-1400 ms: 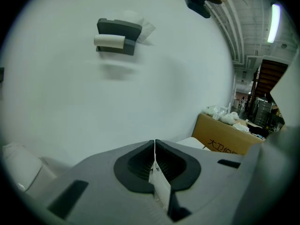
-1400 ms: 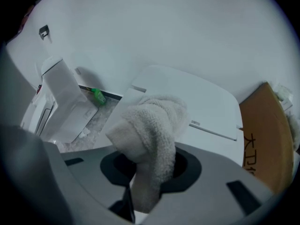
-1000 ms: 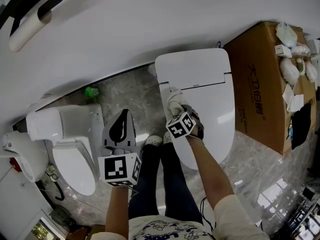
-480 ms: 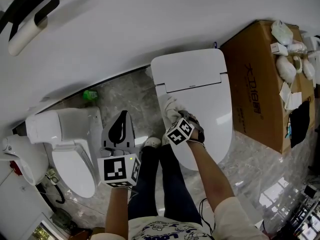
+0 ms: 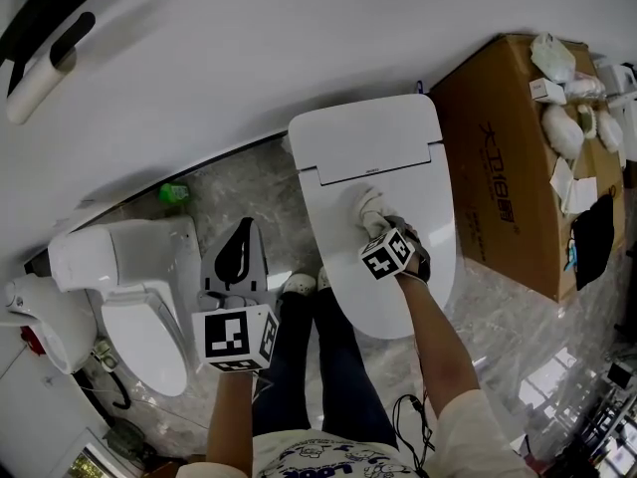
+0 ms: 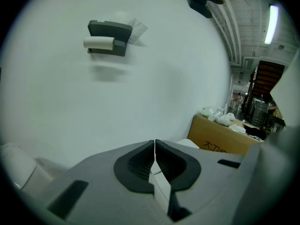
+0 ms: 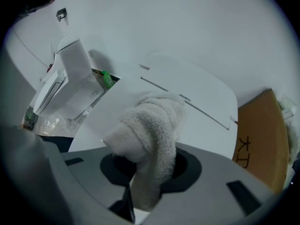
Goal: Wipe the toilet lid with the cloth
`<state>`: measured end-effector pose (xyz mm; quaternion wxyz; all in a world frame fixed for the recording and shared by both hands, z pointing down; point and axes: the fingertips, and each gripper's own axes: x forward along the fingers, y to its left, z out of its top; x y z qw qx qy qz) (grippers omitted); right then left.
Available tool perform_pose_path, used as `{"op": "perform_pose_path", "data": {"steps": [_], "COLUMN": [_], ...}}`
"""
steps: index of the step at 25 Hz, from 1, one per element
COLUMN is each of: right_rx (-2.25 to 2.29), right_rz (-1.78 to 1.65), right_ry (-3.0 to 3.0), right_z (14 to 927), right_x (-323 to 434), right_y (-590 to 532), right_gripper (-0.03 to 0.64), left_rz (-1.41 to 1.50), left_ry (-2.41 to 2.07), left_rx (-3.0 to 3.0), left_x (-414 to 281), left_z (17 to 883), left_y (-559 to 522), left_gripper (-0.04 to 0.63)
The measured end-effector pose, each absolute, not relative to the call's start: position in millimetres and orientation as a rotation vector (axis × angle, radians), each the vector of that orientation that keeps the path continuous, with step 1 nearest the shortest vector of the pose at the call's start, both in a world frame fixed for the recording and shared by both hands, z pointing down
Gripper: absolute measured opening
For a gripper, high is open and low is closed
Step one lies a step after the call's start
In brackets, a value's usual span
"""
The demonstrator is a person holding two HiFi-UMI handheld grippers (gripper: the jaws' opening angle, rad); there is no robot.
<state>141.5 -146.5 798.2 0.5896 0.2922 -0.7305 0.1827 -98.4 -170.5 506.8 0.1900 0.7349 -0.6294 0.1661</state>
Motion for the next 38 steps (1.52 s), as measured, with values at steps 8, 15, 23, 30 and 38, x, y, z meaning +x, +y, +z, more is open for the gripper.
{"op": "perform_pose_path", "data": {"steps": [8,15,23,30,38], "right_rx": [0.774,0.891,1.013,1.094,1.136], "right_rz": [0.465,0.546,0.635,0.692,0.736], "right_ry": [-1.633,-1.568,-1.495,-1.443,-1.411], "right_z": [799.0,800.6,799.6,797.0,797.6], "right_x": [207.0,263.9,315.8,342.0,348.5], "right_y": [-159.8,-159.6,-153.3,-142.3,-124.9], "right_gripper": [0.104,0.104,0.104,0.104,0.103], "left_rz": [0.481,0.487,0.487,0.494,0.494], "left_ry": [-1.744,-1.734,-1.721,-1.701,-1.683], "left_rx": [2.087,2.100,2.116,2.136,2.151], "left_x": [-77.3,-62.8,-50.7,-40.1,-34.1], "left_z": [509.8,509.7,507.0,507.2,506.5], "left_y": [-174.8,-177.0,-178.2,-174.7,-167.4], "left_gripper": [0.012,0.012,0.012,0.012,0.012]}}
